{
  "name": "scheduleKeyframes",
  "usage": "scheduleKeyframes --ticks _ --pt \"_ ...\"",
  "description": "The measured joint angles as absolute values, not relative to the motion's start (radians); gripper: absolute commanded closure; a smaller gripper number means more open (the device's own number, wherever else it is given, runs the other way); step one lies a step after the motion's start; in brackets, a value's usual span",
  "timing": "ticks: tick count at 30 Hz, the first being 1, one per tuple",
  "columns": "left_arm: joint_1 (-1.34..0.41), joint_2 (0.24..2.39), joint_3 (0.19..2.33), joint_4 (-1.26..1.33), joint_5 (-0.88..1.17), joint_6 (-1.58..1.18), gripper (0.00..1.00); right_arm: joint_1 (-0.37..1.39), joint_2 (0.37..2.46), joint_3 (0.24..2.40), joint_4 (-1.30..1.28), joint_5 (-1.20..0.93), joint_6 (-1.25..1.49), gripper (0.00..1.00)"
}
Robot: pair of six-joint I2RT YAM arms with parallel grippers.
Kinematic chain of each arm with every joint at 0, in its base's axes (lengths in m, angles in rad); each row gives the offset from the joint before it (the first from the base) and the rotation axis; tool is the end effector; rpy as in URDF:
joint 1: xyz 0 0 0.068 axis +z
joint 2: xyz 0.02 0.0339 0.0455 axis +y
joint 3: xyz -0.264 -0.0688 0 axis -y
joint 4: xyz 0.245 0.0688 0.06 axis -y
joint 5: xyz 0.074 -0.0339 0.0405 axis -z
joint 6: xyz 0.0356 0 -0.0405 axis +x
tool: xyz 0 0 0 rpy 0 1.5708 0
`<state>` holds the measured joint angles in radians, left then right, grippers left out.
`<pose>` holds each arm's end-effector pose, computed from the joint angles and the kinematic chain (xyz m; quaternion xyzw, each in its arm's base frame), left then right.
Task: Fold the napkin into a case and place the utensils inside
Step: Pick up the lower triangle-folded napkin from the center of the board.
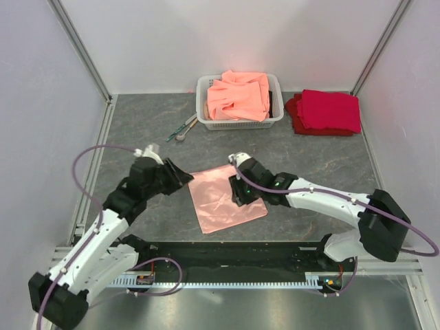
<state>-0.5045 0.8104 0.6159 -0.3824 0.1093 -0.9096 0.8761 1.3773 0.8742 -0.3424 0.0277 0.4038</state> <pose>0.1572 -0.0912 0.2566 -0.1511 0.8650 -0.3457 0.3307 0.1835 0.2187 0.2250 -0.2139 0.9101 0.2014 0.2923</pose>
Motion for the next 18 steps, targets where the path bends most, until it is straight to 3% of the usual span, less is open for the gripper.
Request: scheduleKeyframes --ticks 6,10,18 --pt "-0.228 0.833 0.760 -0.553 0.104 -0.873 0.57 1.092 1.574 1.030 -0.357 0.058 0.477 0.46" --pt "-0.101 0.913 0.799 -0.601 0.164 -0.863 0.57 1.192 1.713 1.152 -0.369 0.086 0.501 0.35" --pt "-0.011 0.958 0.781 -0.632 0.297 -0.852 0.60 1.327 1.905 1.332 -0.468 0.181 0.505 0.34"
